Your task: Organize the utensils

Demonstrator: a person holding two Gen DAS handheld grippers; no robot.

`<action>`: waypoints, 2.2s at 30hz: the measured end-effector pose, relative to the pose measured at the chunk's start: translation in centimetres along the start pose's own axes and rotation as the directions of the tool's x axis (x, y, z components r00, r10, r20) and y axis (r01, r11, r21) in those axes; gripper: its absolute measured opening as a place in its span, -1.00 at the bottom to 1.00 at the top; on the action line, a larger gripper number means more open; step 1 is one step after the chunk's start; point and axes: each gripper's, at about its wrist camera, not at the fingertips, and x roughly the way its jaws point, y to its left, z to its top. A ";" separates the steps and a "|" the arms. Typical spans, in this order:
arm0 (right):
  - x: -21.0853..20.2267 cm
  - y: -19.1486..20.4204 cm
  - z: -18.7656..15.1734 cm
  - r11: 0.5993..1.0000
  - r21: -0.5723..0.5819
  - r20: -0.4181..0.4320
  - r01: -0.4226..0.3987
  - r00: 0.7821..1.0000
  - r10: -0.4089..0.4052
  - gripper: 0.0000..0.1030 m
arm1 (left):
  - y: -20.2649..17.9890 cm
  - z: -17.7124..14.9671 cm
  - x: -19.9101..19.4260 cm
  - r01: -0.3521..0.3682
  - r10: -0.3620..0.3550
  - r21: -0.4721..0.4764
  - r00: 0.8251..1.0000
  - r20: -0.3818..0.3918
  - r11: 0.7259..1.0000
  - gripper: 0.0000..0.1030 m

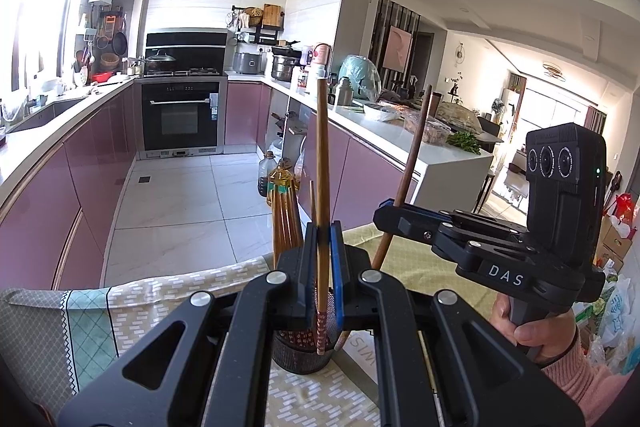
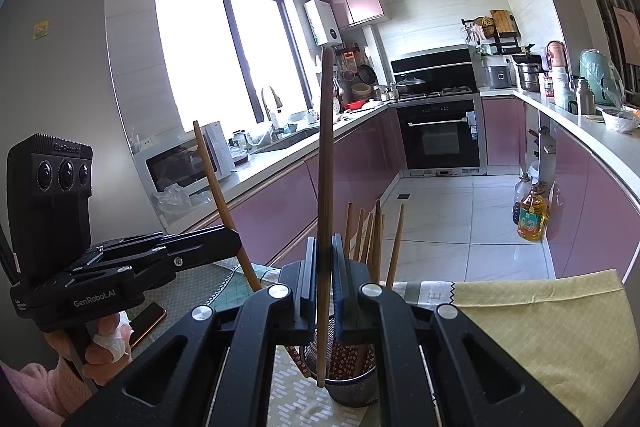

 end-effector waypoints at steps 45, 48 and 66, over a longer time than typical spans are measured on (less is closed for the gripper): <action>3.3 -1.4 -0.2 0.999 0.031 -0.058 0.035 0.998 -0.034 -0.89 | 1.1 0.5 2.9 -0.028 0.028 -0.005 0.998 -0.051 1.000 -0.86; 3.5 -1.4 -0.4 0.999 0.034 -0.063 0.038 0.997 -0.036 -0.89 | 1.3 0.5 3.2 -0.027 0.027 -0.006 0.998 -0.061 1.000 -0.86; 5.0 -2.0 -1.5 0.997 0.055 -0.097 0.055 0.994 -0.049 -0.89 | 2.4 -1.1 4.9 -0.030 0.028 -0.010 0.993 -0.118 1.000 -0.86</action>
